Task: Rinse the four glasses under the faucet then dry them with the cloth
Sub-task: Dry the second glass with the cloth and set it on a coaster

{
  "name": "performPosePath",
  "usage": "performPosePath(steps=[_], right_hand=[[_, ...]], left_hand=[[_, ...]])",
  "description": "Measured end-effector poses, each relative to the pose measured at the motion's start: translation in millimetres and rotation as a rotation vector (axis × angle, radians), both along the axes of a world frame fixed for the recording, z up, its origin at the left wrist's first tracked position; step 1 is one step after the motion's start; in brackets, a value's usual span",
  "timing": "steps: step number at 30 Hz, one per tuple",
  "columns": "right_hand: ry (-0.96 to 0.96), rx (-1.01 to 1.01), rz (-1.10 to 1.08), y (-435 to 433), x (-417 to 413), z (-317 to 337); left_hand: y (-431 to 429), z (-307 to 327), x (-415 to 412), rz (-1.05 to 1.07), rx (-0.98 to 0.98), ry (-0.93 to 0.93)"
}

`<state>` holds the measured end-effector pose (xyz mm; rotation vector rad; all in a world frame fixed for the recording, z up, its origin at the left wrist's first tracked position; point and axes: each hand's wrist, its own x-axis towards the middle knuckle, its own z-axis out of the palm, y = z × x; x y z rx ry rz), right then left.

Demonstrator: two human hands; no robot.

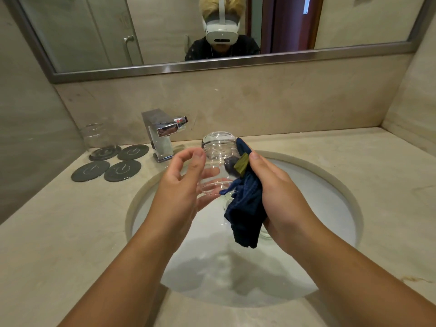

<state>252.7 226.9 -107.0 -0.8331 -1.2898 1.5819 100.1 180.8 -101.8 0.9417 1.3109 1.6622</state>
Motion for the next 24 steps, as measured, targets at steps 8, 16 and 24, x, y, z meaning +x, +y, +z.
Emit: performPosePath(steps=[8,16,24], right_hand=[[-0.118,0.149,-0.047,-4.5,-1.6,-2.3],[-0.152,0.354,-0.063,-10.3,-0.5,1.8],[-0.101,0.238,-0.036,-5.9,0.0,0.1]], left_hand=[[5.2,-8.8,-2.3,0.118,-0.023,0.276],[-0.3,-4.2,-1.7,0.052,-0.008,0.134],[3.5,-4.5,0.5,0.024,-0.018,0.061]])
